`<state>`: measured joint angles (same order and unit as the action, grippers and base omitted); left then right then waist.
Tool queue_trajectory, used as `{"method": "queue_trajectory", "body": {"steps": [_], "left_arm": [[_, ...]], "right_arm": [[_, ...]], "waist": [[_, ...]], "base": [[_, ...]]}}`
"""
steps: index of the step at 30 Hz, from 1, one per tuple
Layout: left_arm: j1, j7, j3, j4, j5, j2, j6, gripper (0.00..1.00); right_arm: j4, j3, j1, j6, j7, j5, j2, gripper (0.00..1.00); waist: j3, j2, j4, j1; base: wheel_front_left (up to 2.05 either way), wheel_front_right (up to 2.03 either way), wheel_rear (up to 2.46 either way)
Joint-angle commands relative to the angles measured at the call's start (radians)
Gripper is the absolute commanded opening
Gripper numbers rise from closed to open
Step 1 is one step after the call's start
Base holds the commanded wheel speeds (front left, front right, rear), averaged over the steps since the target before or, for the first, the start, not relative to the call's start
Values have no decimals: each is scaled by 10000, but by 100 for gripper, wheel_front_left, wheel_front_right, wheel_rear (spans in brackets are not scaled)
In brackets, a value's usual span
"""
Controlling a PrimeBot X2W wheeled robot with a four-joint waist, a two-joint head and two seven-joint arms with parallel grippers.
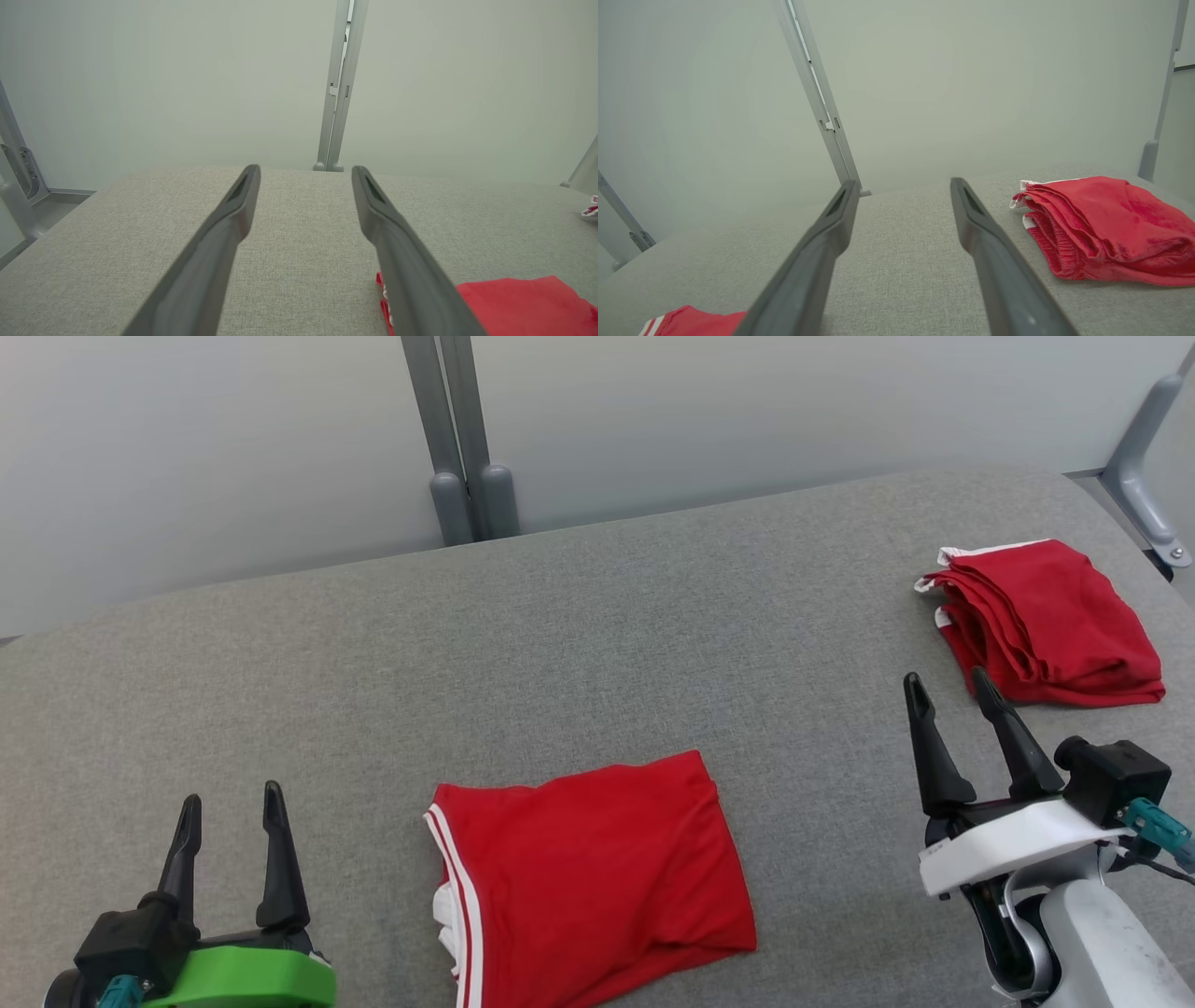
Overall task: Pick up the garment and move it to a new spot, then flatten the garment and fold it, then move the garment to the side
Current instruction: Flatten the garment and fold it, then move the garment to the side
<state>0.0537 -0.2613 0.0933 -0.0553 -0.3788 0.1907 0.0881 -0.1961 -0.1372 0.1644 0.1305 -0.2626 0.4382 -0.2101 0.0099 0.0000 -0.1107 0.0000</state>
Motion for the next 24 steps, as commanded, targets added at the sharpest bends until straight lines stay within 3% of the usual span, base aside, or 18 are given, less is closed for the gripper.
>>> {"method": "queue_trajectory", "body": {"steps": [1,24], "left_arm": [[131,-47,-87,-48,84,-55,-90,100],[-94,-47,-445,-383,783,-616,-784,100]], "right_arm": [[-94,34,-153,6,-23,-124,-12,100],[-1019,-400,177,6,105,-148,-123,100]], "waist": [[21,0,-17,0],[68,0,337,0]], "base": [[0,0,0],[0,0,0]]}}
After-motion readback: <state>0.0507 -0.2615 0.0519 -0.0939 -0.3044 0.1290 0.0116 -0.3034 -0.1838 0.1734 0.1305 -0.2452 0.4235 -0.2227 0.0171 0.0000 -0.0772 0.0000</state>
